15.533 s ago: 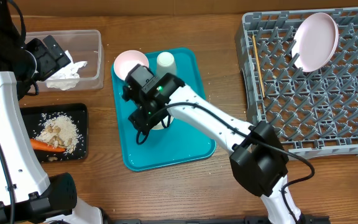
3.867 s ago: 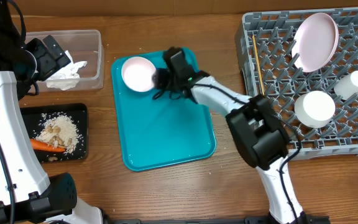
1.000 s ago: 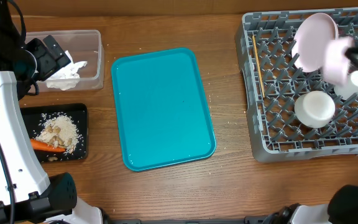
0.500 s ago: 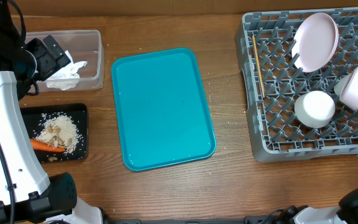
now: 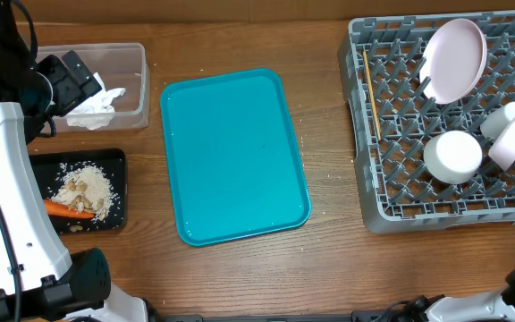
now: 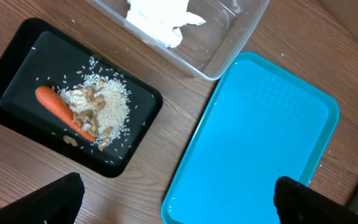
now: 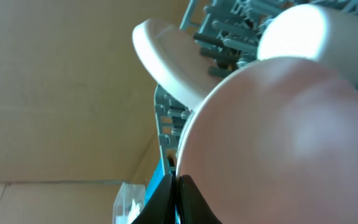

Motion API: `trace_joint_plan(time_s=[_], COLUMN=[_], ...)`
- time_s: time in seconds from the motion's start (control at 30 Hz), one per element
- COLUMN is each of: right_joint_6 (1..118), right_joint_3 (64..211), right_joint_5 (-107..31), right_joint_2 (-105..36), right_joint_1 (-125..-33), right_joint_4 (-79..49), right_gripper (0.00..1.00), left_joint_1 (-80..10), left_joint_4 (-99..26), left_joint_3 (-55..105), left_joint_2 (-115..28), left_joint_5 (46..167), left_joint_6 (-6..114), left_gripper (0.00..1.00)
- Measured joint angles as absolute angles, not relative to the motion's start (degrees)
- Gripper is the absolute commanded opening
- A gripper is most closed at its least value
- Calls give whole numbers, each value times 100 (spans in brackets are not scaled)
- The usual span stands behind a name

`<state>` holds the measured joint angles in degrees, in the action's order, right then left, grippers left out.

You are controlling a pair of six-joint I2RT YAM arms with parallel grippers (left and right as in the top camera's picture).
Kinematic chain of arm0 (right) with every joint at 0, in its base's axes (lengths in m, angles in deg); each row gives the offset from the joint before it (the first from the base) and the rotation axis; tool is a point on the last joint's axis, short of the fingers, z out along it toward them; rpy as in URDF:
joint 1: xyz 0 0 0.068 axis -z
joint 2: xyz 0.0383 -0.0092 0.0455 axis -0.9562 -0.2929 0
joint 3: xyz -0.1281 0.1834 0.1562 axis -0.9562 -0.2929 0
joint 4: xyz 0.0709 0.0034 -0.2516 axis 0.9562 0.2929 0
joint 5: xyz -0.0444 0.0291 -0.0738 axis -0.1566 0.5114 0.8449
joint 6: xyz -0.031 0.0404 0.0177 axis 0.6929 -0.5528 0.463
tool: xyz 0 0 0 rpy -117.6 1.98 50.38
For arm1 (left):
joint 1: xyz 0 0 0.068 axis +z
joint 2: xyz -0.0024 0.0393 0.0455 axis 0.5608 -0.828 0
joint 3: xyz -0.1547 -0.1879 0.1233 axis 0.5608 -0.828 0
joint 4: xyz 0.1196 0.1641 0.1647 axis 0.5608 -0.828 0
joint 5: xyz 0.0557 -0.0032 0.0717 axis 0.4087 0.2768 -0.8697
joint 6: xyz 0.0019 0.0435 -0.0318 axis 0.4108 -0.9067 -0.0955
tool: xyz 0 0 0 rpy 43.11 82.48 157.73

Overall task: Sort waste into correct bins and load items into the dishwasher rack
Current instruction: 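Carry the pink bowl right and lower it into the rack's right edge, then open the right gripper and lift it off the pink bowl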

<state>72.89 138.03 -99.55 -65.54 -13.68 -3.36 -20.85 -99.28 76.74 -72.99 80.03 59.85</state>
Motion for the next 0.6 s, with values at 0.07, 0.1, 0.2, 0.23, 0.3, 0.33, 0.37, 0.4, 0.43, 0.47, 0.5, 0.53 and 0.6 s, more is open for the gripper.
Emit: trace_joint_plan(time_s=[0.07, 0.1, 0.2, 0.23, 0.3, 0.33, 0.37, 0.4, 0.43, 0.47, 0.5, 0.53, 0.6], right_joint_6=[7110, 7020, 6854, 6767, 6635, 6592, 6515, 6469, 6419, 6393, 6319, 6310, 6266], right_joint_3=[13803, 13803, 13821, 13831, 13851, 13851, 13851, 13851, 13851, 13866, 13899, 13960, 14170], right_joint_5=[-9846, -9787, -9507, -9378, -9149, -9090, -8968, -8906, -8815, -8740, -8627, -8504, -8161], right_joint_2=[-6554, -6554, -6543, -6508, -6411, -6383, -6333, -6302, -6239, -6189, -6092, -6009, -5817], right_joint_1=[-1290, -1253, -1198, -1194, -1194, -1194, -1194, -1194, -1194, -1194, -1196, -1200, -1202], right_joint_4=[-332, -334, -231, -196, -183, -181, -159, -131, -67, 31, 228, 359, 597], right_gripper=[5, 5, 5, 6, 5, 6, 6, 10, 14, 15, 15, 15, 17], left_joint_1=[-2085, -2085, -2085, -2085, -2085, -2085, -2085, -2085, -2085, -2085, -2085, -2085, -2085], left_joint_4=[-9928, -9928, -9928, -9928, -9928, -9926, -9928, -9926, -9926, -9928, -9928, -9928, -9926], left_joint_3=[7674, 7674, 7674, 7674, 7674, 7674, 7674, 7674, 7674, 7674, 7674, 7674, 7674], left_joint_2=[-7299, -7299, -7299, -7299, -7299, -7299, -7299, -7299, -7299, -7299, -7299, -7299, -7299], left_joint_5=[8003, 8003, 8003, 8005, 8003, 8003, 8003, 8003, 8003, 8003, 8003, 8005, 8003], left_joint_6=[5985, 5985, 5985, 5985, 5985, 5985, 5985, 5985, 5985, 5985, 5985, 5985, 5985], left_gripper=[100, 100, 100, 100, 100, 100, 100, 100, 100, 100, 100, 100, 100])
